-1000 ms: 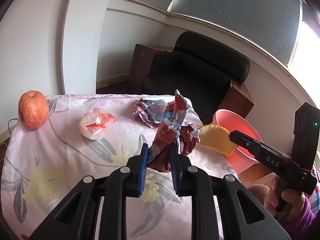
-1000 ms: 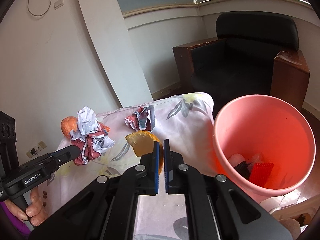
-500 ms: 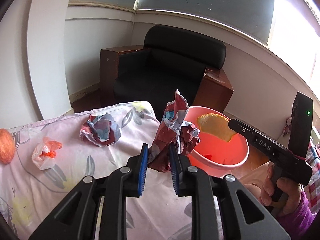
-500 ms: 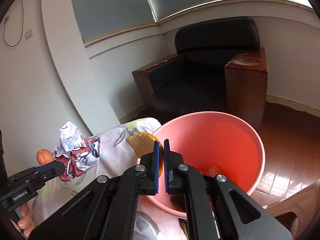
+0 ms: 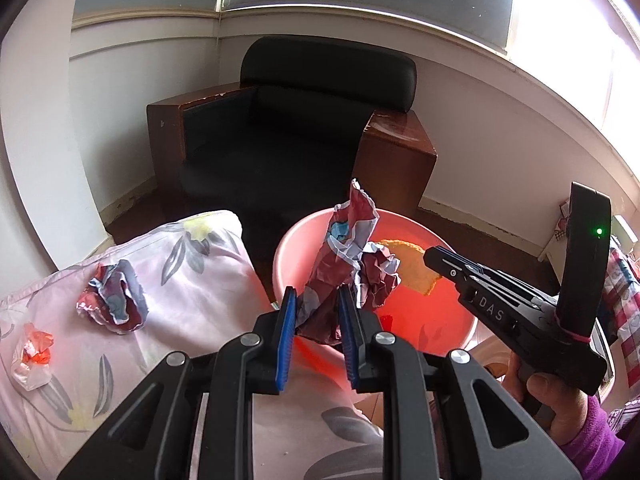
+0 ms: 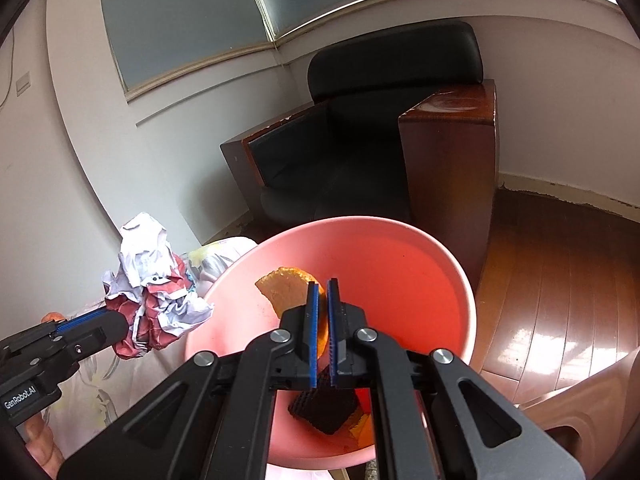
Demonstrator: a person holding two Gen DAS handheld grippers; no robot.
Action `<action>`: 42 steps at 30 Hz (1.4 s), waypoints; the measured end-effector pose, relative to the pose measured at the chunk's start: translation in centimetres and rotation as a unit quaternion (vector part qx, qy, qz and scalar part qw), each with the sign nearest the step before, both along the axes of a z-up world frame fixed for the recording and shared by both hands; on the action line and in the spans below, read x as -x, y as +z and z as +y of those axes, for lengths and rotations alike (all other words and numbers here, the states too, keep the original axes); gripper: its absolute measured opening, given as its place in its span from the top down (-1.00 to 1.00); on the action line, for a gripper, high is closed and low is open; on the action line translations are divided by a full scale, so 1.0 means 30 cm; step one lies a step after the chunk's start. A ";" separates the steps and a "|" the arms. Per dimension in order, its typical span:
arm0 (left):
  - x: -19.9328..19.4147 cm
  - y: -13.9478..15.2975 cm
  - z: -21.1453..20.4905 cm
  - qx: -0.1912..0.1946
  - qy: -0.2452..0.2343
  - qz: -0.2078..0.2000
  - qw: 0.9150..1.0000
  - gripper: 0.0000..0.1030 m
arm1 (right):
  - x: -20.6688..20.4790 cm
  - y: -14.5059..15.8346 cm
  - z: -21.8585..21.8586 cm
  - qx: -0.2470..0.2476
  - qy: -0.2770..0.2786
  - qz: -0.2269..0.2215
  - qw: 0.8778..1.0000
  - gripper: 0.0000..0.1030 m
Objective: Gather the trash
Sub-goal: 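Carry the peel and red foil over the pink bucket and open both tools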
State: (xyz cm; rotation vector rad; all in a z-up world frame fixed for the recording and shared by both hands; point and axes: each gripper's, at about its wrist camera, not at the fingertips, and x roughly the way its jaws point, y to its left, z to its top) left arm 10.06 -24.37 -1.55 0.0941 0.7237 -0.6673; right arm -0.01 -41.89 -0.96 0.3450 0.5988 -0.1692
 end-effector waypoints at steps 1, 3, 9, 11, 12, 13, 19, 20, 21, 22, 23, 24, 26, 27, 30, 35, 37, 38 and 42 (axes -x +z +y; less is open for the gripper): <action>-0.003 -0.006 -0.018 -0.002 -0.004 0.001 1.000 0.61 | 0.001 -0.004 -0.007 -0.002 -0.001 0.001 1.000 0.91; -0.006 -0.019 -0.046 -0.007 -0.011 0.003 1.000 0.61 | 0.001 -0.014 -0.020 -0.005 -0.003 0.004 1.000 0.91; -0.018 -0.054 -0.110 -0.020 -0.026 0.008 0.999 0.61 | -0.006 -0.034 -0.040 -0.013 -0.006 0.010 1.000 0.91; -0.022 -0.063 -0.125 -0.023 -0.028 0.009 0.999 0.61 | -0.008 -0.037 -0.042 -0.015 -0.005 0.011 1.000 0.91; -0.024 -0.067 -0.133 -0.024 -0.029 0.009 0.999 0.61 | -0.010 -0.038 -0.042 -0.015 -0.004 0.012 1.000 0.91; -0.026 -0.071 -0.141 -0.026 -0.030 0.009 0.999 0.61 | -0.011 -0.040 -0.041 -0.015 -0.003 0.012 1.000 0.91; -0.044 -0.090 -0.168 -0.032 -0.033 0.013 0.999 0.60 | -0.012 -0.043 -0.041 -0.010 -0.002 0.012 1.000 0.91; -0.043 -0.092 -0.172 -0.033 -0.034 0.013 0.999 0.59 | -0.011 -0.043 -0.042 -0.009 -0.003 0.012 1.000 0.91; -0.044 -0.094 -0.175 -0.033 -0.034 0.013 0.999 0.56 | -0.011 -0.043 -0.041 -0.009 -0.003 0.012 1.000 0.91; -0.039 -0.096 -0.175 -0.033 -0.034 0.013 0.999 0.55 | -0.011 -0.043 -0.040 -0.009 -0.003 0.013 1.000 0.90; -0.039 -0.097 -0.176 -0.035 -0.033 0.011 0.999 0.53 | -0.010 -0.044 -0.039 -0.009 -0.003 0.014 1.000 0.90; -0.037 -0.097 -0.175 -0.036 -0.031 0.010 0.999 0.52 | -0.011 -0.044 -0.037 -0.008 -0.003 0.015 1.000 0.90; -0.035 -0.095 -0.173 -0.035 -0.030 0.008 0.999 0.45 | -0.012 -0.043 -0.033 -0.008 -0.005 0.018 1.000 0.90; -0.029 -0.094 -0.170 -0.035 -0.028 0.008 0.999 0.36 | -0.013 -0.043 -0.031 -0.009 -0.005 0.019 1.000 0.90; -0.020 -0.087 -0.156 -0.032 -0.024 0.004 0.999 0.19 | -0.018 -0.040 -0.029 -0.009 -0.007 0.023 1.000 0.90; -0.006 -0.075 -0.130 -0.030 -0.020 0.002 0.999 0.14 | -0.019 -0.031 -0.021 -0.006 -0.010 0.028 1.000 0.89; 0.001 -0.071 -0.117 -0.030 -0.018 0.002 0.999 0.12 | -0.018 -0.027 -0.017 -0.006 -0.010 0.029 0.999 0.89; 0.005 -0.068 -0.110 -0.029 -0.017 0.002 0.999 0.07 | -0.015 -0.026 -0.016 -0.005 -0.011 0.029 1.000 0.89; 0.019 -0.055 -0.078 -0.024 -0.011 0.001 1.000 0.03 | -0.003 -0.013 -0.007 -0.001 -0.009 0.025 1.000 0.89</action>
